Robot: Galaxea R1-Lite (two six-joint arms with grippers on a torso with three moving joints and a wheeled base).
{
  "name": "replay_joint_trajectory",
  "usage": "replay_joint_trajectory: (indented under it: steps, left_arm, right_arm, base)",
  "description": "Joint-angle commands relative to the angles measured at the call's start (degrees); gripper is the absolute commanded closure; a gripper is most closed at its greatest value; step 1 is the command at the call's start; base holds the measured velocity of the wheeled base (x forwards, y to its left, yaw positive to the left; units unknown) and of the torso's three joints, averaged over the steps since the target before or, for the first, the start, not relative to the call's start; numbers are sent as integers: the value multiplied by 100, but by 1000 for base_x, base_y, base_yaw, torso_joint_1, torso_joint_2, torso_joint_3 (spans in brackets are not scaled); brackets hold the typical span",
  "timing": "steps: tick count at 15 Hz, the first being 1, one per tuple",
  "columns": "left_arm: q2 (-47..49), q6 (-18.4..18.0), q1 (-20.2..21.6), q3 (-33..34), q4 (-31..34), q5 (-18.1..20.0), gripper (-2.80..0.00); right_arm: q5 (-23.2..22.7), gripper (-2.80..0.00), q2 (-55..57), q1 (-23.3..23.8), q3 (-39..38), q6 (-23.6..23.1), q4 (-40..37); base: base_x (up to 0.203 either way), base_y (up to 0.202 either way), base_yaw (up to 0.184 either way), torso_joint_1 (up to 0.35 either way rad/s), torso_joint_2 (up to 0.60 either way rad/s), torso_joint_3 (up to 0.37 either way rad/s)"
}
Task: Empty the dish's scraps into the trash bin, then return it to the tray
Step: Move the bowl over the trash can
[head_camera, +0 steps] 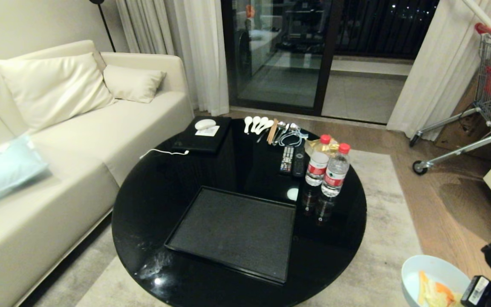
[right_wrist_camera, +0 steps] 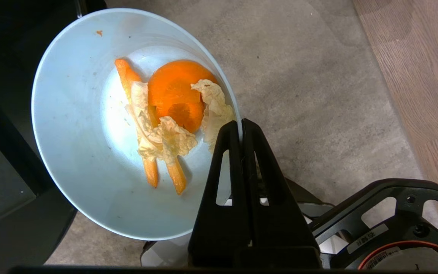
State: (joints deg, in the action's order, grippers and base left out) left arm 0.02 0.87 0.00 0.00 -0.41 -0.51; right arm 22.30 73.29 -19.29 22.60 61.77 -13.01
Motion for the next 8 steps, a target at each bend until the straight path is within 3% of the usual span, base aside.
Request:
replay_joint_trajectory:
  steps: [1,8]
  left_arm:
    - [-2,1,0,0,-2,-2,0]
    - [-2,9,0,0,-2,-2,0]
  right_arm:
    - [12,0,101,-5,16,28,0]
    - [29,0,169,-5,16,-7,106]
  base:
    - [0,0,0,0,0,0]
    - [0,0,0,0,0,0]
